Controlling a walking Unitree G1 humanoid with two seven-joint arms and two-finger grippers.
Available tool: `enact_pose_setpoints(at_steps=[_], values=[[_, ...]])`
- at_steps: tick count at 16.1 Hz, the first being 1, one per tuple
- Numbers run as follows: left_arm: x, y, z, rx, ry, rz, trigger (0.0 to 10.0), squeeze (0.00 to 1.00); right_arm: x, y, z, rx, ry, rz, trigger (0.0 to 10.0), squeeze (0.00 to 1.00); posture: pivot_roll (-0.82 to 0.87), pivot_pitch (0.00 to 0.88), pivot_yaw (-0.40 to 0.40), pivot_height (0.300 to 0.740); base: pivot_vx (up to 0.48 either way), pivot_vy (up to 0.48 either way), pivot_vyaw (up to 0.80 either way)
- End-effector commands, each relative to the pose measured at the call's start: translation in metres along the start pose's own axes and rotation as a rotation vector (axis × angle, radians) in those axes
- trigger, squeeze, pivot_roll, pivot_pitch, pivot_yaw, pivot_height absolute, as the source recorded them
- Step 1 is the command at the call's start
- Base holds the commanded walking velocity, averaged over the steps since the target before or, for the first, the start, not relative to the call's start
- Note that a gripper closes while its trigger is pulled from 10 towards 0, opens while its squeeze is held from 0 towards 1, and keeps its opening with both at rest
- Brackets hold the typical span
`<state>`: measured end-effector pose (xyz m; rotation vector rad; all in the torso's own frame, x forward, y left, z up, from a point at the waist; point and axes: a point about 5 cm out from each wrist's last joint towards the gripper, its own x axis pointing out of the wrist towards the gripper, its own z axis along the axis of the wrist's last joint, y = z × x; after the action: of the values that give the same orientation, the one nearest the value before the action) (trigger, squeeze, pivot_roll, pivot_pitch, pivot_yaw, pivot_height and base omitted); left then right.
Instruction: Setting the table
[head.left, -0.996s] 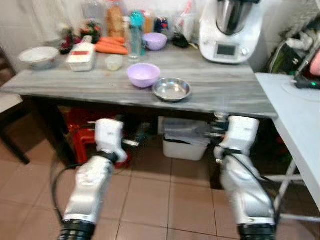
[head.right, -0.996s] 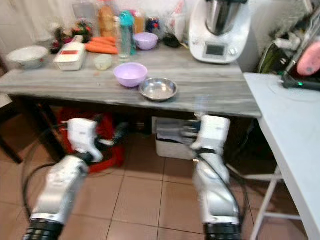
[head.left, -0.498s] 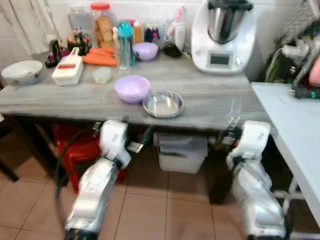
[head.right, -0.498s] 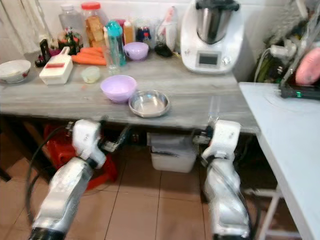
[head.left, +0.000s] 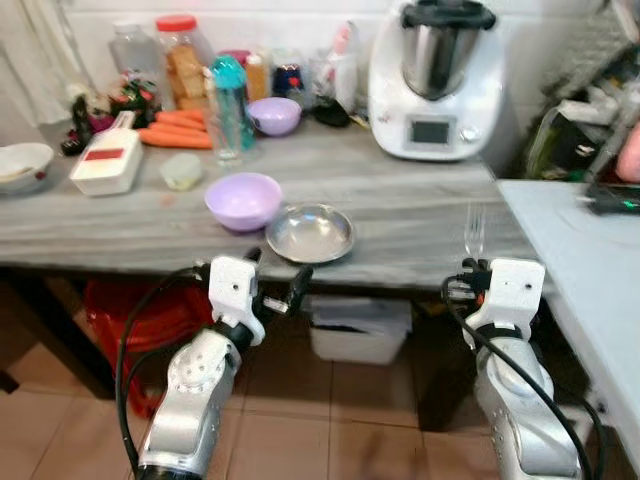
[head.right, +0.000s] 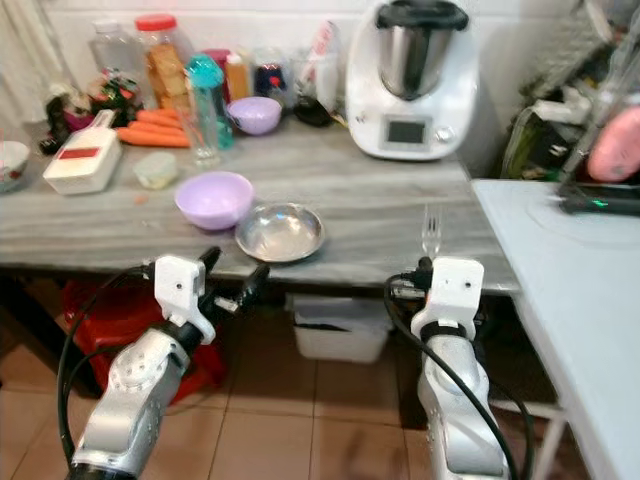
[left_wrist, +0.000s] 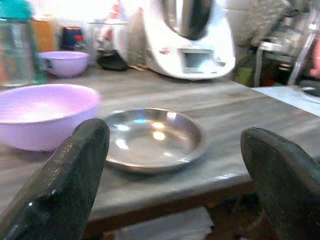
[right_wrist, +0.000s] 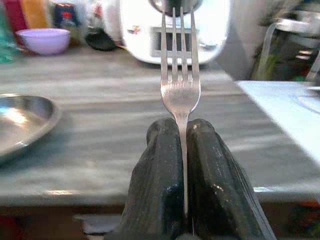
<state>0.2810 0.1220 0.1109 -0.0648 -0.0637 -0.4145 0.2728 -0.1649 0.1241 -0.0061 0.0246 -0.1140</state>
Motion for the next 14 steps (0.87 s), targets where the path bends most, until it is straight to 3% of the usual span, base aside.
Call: enact_pose_setpoints(at_steps=[1,6,9,10,14], values=[[0.001,0.003,0.004,0.014,-0.006,0.008,10.0,0.00,0.002,0.004,0.007,-0.012,-0.027,0.023,10.0,0.00,-0.06,0.000,-0.007,0.740,0.375,0.000,0.00],[0.001,0.003,0.004,0.015,0.000,0.011,10.0,0.00,0.003,0.005,0.007,-0.015,-0.031,0.025,10.0,0.00,-0.06,0.000,-0.007,0.740,0.357,0.000,0.08],[-0.002,0.002,0.003,0.019,0.001,-0.014,10.0,0.00,0.003,0.005,0.007,-0.012,-0.030,0.020,10.0,0.00,-0.06,0.000,-0.007,0.740,0.000,0.000,0.00],[-0.005,0.000,0.005,0.069,-0.007,-0.054,10.0,0.00,0.003,0.005,0.006,-0.001,-0.028,0.018,10.0,0.00,-0.06,0.000,-0.007,0.740,0.000,0.000,0.00],[-0.022,-0.004,0.003,0.089,0.031,-0.219,10.0,0.00,0.012,0.007,0.002,0.003,0.020,0.049,10.0,0.00,-0.03,0.000,-0.017,0.740,0.000,0.000,0.00]])
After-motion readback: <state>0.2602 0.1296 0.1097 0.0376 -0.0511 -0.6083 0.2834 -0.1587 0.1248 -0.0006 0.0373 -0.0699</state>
